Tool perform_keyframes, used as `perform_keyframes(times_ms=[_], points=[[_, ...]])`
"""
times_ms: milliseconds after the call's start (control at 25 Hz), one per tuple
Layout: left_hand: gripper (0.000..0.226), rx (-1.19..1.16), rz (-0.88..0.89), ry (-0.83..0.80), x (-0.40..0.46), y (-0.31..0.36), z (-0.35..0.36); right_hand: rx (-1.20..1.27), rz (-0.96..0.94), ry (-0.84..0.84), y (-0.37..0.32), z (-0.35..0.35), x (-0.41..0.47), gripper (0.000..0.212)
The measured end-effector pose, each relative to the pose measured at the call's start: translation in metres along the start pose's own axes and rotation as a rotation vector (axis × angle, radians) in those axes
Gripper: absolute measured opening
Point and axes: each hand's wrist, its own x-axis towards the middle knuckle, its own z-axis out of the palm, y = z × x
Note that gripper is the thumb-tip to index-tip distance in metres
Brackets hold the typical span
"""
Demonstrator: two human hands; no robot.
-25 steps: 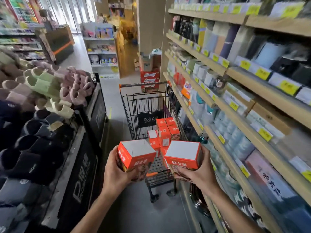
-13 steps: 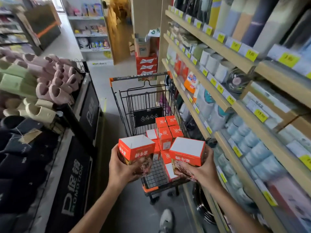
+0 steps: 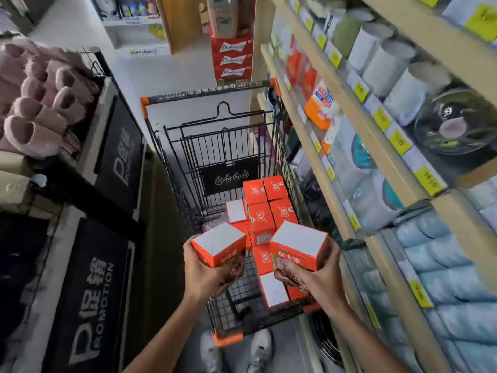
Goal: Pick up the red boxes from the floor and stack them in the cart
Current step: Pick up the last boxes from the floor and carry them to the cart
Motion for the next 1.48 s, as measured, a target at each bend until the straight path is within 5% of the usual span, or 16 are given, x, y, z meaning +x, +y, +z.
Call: perform_keyframes(times_ms=[440,640,1120,1480], points=[[0.082,0.094,-0.275,0.083,0.077,-0.092,0.080,-0.042,0.130,0.133,0.066,0.055,0.048,0.106],[0.097,0.169,-0.359,0.140,0.090,-0.150,0.101,-0.082,0.189,0.189,0.091,0.071,0.053,0.110],[0.094,0.136,-0.461,0.270,0.087,-0.212,0.184,-0.079,0.239,0.301,0.146,0.092,0.059,0.111],[0.050,0.147,-0.317,0.043,0.101,-0.234,0.171,-0.034,0.227,0.336,0.179,0.105,0.065,0.119]])
